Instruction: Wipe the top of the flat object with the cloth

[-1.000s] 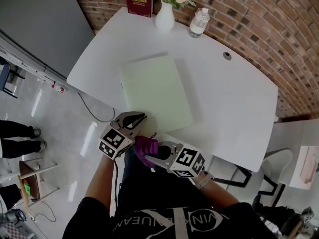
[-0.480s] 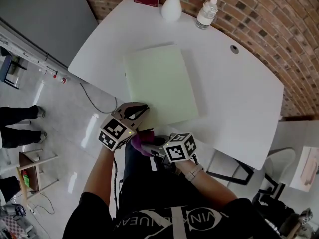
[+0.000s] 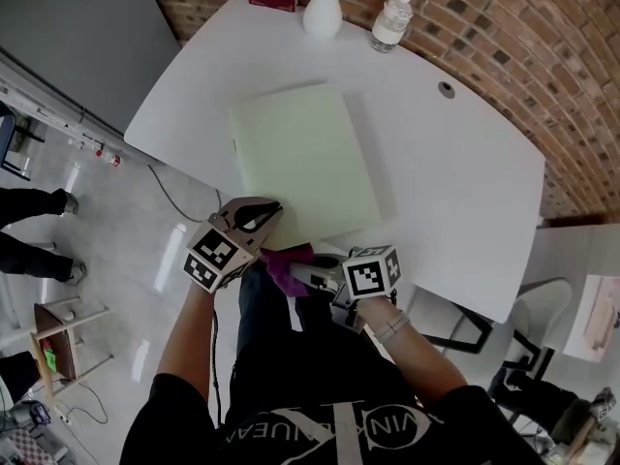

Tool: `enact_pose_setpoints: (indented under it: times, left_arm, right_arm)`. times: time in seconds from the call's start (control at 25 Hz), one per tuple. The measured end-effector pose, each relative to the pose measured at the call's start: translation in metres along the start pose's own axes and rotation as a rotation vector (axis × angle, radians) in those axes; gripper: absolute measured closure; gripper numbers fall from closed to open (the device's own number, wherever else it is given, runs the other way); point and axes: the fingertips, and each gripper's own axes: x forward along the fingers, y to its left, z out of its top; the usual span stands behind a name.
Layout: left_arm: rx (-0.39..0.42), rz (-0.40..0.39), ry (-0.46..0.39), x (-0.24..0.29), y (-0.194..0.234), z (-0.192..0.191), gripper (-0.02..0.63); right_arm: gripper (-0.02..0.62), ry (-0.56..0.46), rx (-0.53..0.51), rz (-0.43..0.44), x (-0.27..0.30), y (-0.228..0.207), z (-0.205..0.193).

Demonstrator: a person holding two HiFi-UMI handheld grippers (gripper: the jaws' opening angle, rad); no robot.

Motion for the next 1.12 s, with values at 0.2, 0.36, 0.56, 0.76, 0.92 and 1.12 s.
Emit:
enact_pose_setpoints:
  times: [0.2,0.36,0.56,0.76,0.92,1.12]
  left_arm:
    - [0.01,-0.01,-0.003,0.001,0.001,-0.001,0.58]
    - [0.017,-0.01,0.001,0.0,0.001,-0.003,0.58]
    - [0.025,-0.015,-0.006,0.001,0.001,-0.001,0.58]
    - [0.02,-0.019,-0.005,0.002,0.0,-0.003,0.58]
    - [0.024,-0.029,-0.001,0.001,0.001,-0.002,0.581]
    - [0.006,-0.036,0.01,0.001,0.001,-0.005,0.581]
  right_arm:
    - [0.531,-0.042,0.009,-0.065,-0.027,-0.017,0.01]
    - [0.531,-0.095,0.017,-0.141,-0.058,-0.033,0.021]
    - [0.531,-0.172,0.029,-0.221,-0.099,-0.047,0.034]
    - [0.531,-0.275,0.069,-0.293,-0.144,-0.064,0.044]
    - [0.531,-0.339,0.072,-0.336,-0.167,-0.068,0.054]
    - [0.531,-0.407,0.081,-0.385,-0.193,-0.074,0.062]
